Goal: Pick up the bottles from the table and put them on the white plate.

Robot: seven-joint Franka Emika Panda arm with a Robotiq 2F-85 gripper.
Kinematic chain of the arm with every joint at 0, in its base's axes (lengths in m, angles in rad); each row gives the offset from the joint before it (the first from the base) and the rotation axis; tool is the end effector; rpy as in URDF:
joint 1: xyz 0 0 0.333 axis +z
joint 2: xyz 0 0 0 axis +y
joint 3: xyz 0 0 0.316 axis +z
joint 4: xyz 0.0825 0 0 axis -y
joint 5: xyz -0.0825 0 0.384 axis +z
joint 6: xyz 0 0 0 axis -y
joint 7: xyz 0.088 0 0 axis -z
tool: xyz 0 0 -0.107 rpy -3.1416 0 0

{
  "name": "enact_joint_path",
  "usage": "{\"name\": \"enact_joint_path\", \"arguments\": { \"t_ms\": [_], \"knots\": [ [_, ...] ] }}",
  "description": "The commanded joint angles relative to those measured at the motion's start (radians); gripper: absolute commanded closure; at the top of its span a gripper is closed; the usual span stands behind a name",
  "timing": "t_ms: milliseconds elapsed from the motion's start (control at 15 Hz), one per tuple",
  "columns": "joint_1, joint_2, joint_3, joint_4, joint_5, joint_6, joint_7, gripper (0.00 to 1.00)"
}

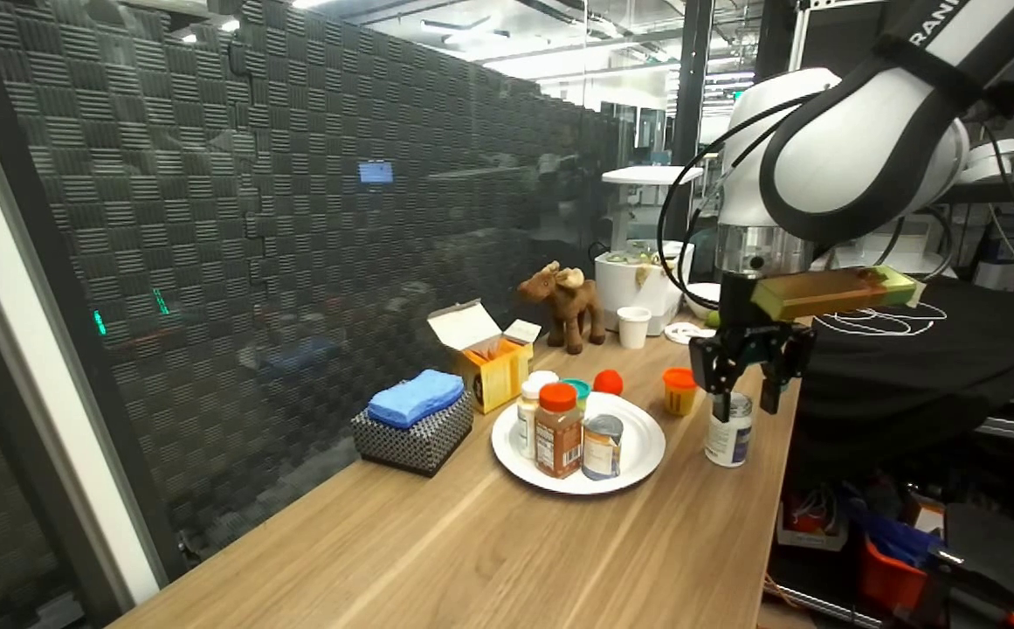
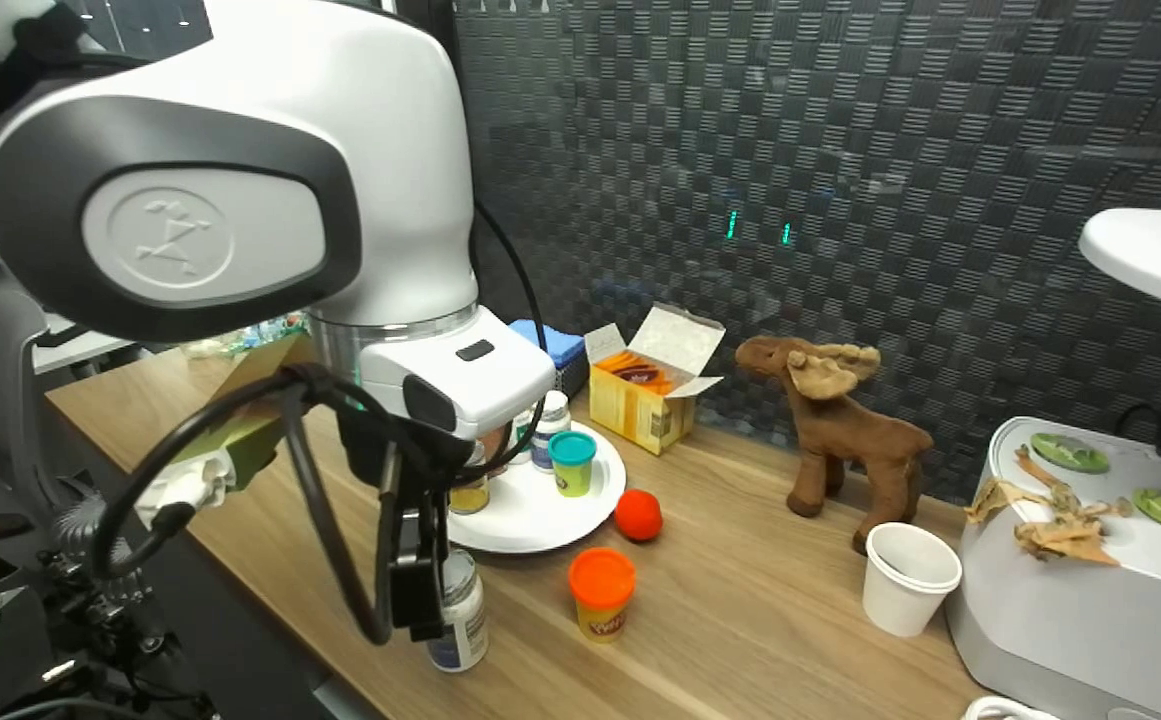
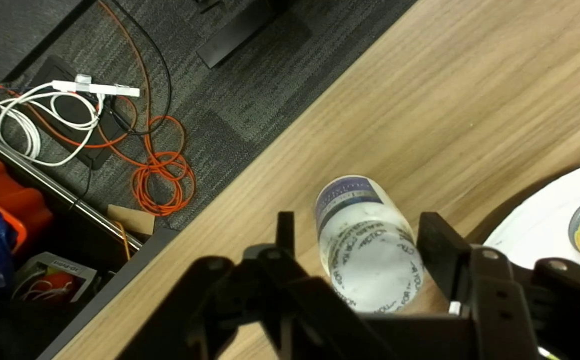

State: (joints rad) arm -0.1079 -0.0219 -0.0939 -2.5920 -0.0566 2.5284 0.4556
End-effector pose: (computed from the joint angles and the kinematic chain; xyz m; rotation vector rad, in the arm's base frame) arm 0.4274 -0.0867 0.2617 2.9629 -0.9334 -0.0585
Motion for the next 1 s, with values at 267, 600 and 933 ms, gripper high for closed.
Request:
{"name": "enact_joint_path", "arguments": {
  "t_ms": [267,600,933],
  "knots": [
    [0.002,-0.014,-0.001,0.042,-0.006,-0.009,-0.02,0.81],
    [0.029,-0.039,0.037,0.126,-0.051,-0.065,-0.016,0.81],
    [0.055,0.026,0.067,0.252,-0.066,-0.088,-0.037,0.81]
  ]
}}
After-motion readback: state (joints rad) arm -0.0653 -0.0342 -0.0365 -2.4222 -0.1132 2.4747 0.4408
